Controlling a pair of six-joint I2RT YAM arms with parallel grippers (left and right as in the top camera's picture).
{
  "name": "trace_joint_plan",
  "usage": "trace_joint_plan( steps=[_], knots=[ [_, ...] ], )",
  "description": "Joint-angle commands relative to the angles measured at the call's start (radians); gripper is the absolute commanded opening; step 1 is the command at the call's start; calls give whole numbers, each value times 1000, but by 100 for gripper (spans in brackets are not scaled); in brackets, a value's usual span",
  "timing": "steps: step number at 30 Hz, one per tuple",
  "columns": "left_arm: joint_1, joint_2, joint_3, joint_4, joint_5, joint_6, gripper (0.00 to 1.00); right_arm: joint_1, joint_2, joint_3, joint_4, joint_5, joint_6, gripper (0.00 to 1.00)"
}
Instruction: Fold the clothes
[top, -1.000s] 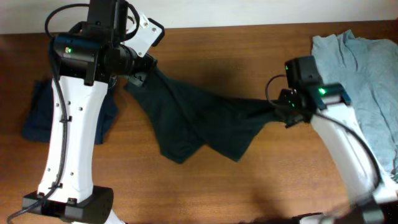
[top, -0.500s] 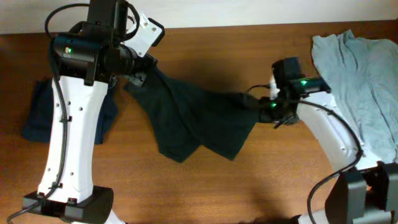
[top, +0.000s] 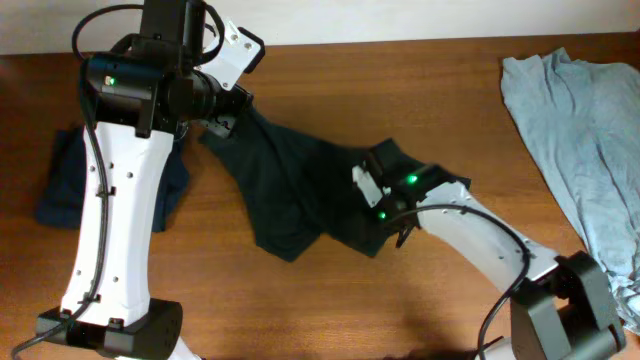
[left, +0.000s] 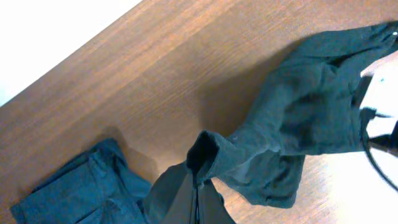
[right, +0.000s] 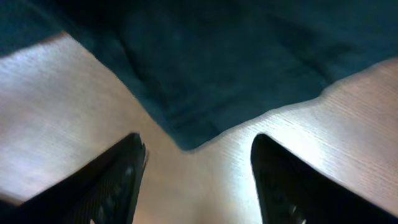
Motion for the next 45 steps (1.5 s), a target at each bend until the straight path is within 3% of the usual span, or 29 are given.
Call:
trace_joint_plan(
  steps=[1,10,23,28,36,45],
  knots=[
    [-6,-24,13,3,1,-10,1,34,-19,-86,60,1,-51,58],
    [-6,-24,13,3,1,-10,1,78,-19,-202,156,2,-95,61],
    [-6,-24,13,3,11,-10,1,78,37,-217,251,6,-84,63],
    [-6,-24,13,3,11,-10,1,78,75,-217,248,16,-59,43],
    [-6,-25,13,9,7,-10,1,78,-39,-136,112,252,120,14],
    [-5,-110,37,25,-48,-33,1,78,-450,77,-149,484,270,4]
  ],
)
